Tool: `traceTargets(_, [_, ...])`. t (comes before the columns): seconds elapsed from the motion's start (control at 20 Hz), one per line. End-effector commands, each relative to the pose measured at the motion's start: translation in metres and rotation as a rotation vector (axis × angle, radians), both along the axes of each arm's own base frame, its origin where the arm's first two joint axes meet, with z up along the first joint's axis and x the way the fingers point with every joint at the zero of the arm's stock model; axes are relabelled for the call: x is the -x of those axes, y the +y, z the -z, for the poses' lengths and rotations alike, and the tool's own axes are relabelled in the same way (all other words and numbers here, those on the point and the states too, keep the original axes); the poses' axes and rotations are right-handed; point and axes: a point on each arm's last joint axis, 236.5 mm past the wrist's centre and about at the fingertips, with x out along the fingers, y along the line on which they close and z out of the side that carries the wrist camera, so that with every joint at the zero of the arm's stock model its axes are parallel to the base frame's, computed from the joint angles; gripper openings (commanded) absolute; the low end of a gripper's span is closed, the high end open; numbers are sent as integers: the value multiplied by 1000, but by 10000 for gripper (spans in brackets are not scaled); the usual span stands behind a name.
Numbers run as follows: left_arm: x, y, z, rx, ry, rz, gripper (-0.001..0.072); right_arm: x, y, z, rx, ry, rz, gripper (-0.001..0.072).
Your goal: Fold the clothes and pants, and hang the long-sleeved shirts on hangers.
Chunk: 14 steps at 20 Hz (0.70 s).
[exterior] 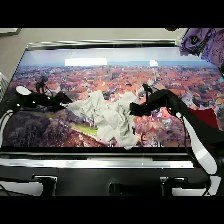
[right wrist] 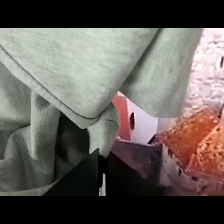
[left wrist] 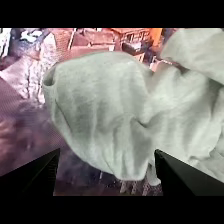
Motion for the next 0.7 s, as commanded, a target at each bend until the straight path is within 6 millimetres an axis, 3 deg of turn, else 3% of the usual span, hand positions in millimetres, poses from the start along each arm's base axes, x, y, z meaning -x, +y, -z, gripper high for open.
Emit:
traceTargets(0.0, [0, -18, 34, 62, 37, 5, 672, 11, -5, -3, 25, 32, -20, 33])
traceTargets(0.2, [-3, -31, 54, 41, 42, 11, 659, 10, -5, -8, 23, 28, -2, 33])
traceTargets(0.3, [-3, -37, 61, 37, 48, 16, 396, 9, -6, -18, 24, 3, -3, 33])
traceTargets(0.4, [-4, -42, 60, 48, 46, 16, 40, 5, -11, -29, 43, -34, 12, 33])
traceTargets(0.5, [-16, -43, 38, 56, -9, 24, 20, -3, -19, -53, 65, -112, 34, 33])
traceTargets(0.55, [-29, -41, 13, 53, -72, 33, 19, -10, -24, -72, 84, -179, 32, 32])
traceTargets(0.65, [-61, -29, -61, 20, -255, 31, 17, -34, -39, -135, 148, -370, 39, 32])
